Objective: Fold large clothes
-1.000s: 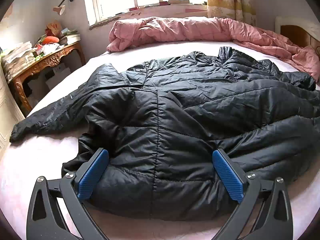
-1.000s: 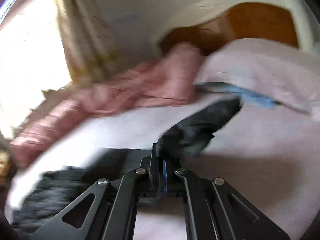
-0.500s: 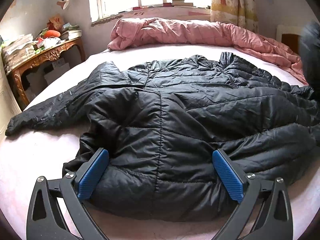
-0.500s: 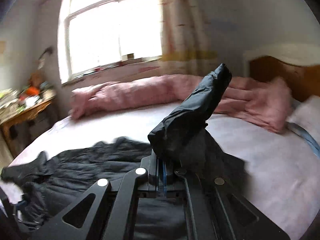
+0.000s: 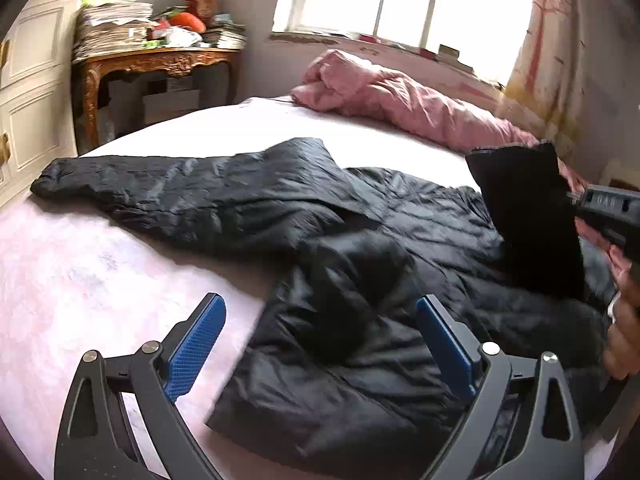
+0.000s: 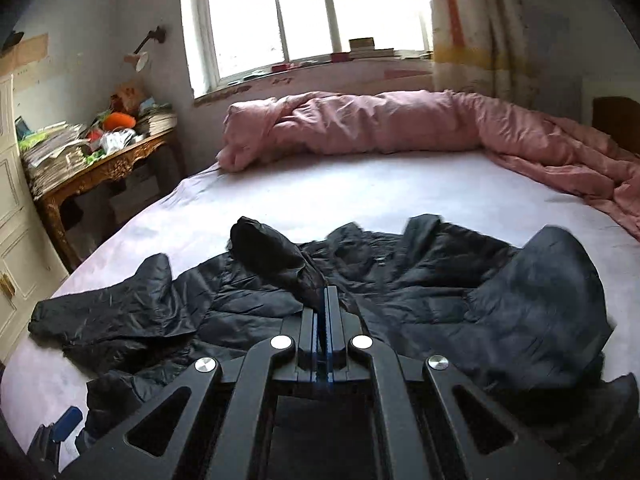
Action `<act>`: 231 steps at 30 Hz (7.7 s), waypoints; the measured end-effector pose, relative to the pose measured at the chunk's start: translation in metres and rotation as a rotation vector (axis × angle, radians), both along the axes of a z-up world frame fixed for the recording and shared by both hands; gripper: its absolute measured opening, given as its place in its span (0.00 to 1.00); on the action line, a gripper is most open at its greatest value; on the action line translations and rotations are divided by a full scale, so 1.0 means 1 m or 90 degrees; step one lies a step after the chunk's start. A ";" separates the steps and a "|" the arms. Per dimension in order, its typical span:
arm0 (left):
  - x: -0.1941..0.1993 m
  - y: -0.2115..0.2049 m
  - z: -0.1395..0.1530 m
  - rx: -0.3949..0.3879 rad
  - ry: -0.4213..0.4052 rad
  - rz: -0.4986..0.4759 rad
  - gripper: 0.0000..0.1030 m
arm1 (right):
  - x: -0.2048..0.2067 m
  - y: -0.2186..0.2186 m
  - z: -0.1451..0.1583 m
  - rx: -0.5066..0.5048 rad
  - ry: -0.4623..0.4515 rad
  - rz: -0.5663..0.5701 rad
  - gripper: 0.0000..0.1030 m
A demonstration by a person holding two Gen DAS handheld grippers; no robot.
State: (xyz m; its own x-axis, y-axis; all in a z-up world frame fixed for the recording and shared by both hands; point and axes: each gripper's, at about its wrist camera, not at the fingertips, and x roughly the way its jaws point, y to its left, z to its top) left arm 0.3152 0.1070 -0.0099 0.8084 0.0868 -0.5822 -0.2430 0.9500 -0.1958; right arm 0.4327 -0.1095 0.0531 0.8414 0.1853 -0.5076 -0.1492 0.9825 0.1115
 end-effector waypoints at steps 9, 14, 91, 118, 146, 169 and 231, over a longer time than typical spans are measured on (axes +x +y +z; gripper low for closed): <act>-0.002 0.017 0.004 0.011 -0.026 0.039 0.91 | 0.041 0.034 -0.012 0.092 0.088 0.050 0.03; -0.001 0.017 0.001 0.016 -0.027 0.031 0.87 | 0.043 0.055 -0.020 0.049 0.089 0.060 0.06; 0.036 0.185 -0.006 -0.128 -0.020 0.044 0.97 | -0.046 -0.133 -0.004 0.019 0.111 -0.117 0.76; 0.050 0.190 0.029 -0.141 -0.118 0.101 0.02 | -0.035 -0.166 -0.018 -0.066 0.121 -0.210 0.76; 0.091 -0.155 0.020 -0.029 0.017 -0.288 0.50 | -0.024 -0.222 -0.035 0.076 0.172 -0.242 0.76; 0.099 0.013 0.015 -0.159 -0.001 -0.043 0.69 | -0.031 -0.199 -0.024 0.003 0.141 -0.237 0.76; 0.085 -0.081 0.035 -0.026 -0.007 -0.238 0.54 | -0.044 -0.240 -0.003 0.030 0.009 -0.281 0.10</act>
